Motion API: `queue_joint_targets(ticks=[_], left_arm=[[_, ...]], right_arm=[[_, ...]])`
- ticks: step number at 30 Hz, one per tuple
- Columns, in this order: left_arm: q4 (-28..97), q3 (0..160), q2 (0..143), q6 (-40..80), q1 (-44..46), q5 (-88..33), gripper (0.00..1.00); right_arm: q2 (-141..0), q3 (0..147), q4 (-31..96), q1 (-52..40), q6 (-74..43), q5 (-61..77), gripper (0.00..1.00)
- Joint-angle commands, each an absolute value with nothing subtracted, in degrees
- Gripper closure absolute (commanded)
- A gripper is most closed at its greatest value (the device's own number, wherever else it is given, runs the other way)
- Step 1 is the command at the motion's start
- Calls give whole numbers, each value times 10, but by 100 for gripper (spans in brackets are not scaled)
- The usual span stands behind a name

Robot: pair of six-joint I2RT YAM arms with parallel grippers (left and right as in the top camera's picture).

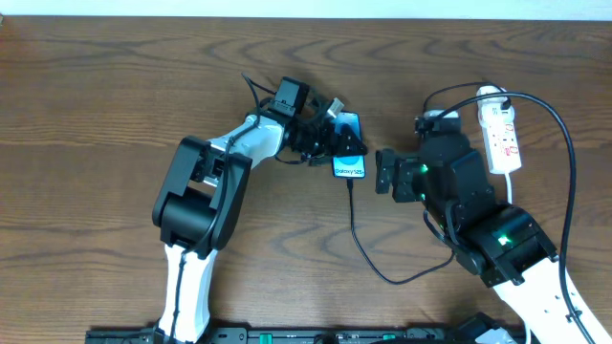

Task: Plug charger to phone and switch on socket
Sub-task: 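Lay the phone flat on the table and open the left gripper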

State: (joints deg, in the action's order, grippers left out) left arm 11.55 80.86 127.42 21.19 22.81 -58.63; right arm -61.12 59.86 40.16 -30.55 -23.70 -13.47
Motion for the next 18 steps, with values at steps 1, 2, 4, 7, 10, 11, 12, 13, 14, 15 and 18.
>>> queue_joint_targets(ticks=[1,2,4,7,10,11,12,13,14,15,18], left_arm=[[155,799,1287,209,225,-466,8],[159,799,1287,209,224,-462,6],[167,799,1287,209,223,-448,6],[177,799,1287,209,223,-426,6],[186,799,1287,209,223,-407,6],[189,799,1287,209,223,-403,6],[192,799,1287,209,223,-395,6],[196,799,1287,209,223,-388,6],[199,799,1287,209,223,-380,6],[203,799,1287,209,223,-370,5],[208,799,1287,209,223,-348,5]], right_arm=[[-612,608,414,-303,-244,-103,1],[-612,608,414,-303,-244,-96,1],[-612,608,414,-303,-244,-86,1],[-612,608,414,-303,-244,-86,1],[-612,608,413,-303,-244,-86,1],[-612,608,413,-303,-244,-86,1],[-613,608,413,-303,-244,-86,1],[-613,608,413,-303,-244,-86,1],[-614,608,412,-303,-244,-86,1],[-615,608,411,-303,-244,-86,1],[-623,608,407,-303,-244,-86,1]])
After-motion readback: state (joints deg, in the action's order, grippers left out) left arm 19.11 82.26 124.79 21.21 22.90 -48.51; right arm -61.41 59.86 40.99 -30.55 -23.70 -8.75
